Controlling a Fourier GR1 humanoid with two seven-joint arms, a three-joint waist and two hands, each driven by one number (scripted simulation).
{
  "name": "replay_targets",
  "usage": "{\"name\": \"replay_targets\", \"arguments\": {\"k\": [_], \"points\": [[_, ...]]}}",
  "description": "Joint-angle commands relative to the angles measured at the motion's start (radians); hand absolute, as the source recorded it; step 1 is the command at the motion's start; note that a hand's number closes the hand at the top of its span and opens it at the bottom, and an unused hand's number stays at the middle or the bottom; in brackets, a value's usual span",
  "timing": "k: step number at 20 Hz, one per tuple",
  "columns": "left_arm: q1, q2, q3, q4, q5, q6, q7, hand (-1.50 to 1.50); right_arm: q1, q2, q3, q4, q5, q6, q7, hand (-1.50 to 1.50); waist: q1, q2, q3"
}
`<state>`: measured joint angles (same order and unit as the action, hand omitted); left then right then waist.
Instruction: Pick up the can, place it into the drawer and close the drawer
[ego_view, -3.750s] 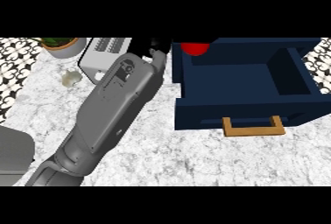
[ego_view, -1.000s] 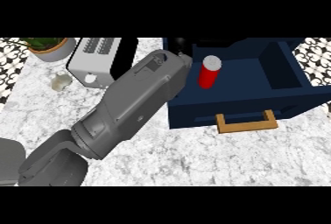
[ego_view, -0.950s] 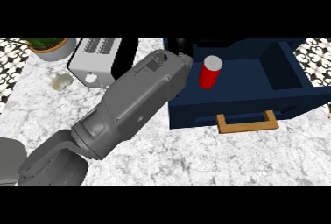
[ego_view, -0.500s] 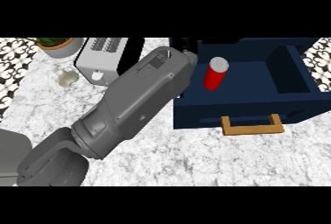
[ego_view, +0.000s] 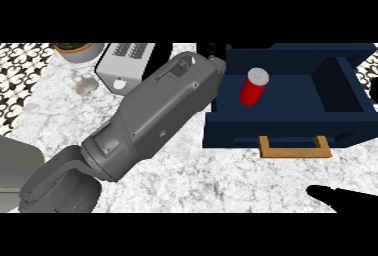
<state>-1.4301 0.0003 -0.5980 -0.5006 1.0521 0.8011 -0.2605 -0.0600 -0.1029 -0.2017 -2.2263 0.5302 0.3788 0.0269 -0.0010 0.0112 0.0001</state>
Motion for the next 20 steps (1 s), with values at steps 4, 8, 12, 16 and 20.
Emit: {"name": "replay_targets", "arguments": {"k": [4,8,12,16,20], "points": [[0.044,0.012,-0.002,-0.029,-0.038,0.012,0.04,-1.5,-0.187,-0.008,0.165,0.268,0.295,-0.149,-0.051,-1.5,0.03,-0.005,0.0],[0.068,0.06,0.008,-0.069,-0.061,-0.001,0.044,-1.5,-0.31,-0.029,0.193,0.438,0.377,-0.179,-0.048,-1.5,0.033,-0.007,-0.001],[0.071,0.125,0.014,-0.139,-0.075,0.02,0.111,-1.5,-0.331,-0.046,0.242,0.577,0.468,-0.233,-0.1,-1.5,0.036,-0.012,0.0],[0.098,0.177,-0.004,-0.173,-0.104,0.002,0.149,-1.5,-0.44,-0.059,0.262,0.754,0.569,-0.283,-0.09,-1.5,0.039,-0.009,0.0],[0.106,0.21,-0.01,-0.225,-0.124,0.035,0.22,-1.5,-0.484,-0.049,0.237,0.976,0.614,-0.437,-0.153,-1.5,0.036,-0.007,0.001]]}}
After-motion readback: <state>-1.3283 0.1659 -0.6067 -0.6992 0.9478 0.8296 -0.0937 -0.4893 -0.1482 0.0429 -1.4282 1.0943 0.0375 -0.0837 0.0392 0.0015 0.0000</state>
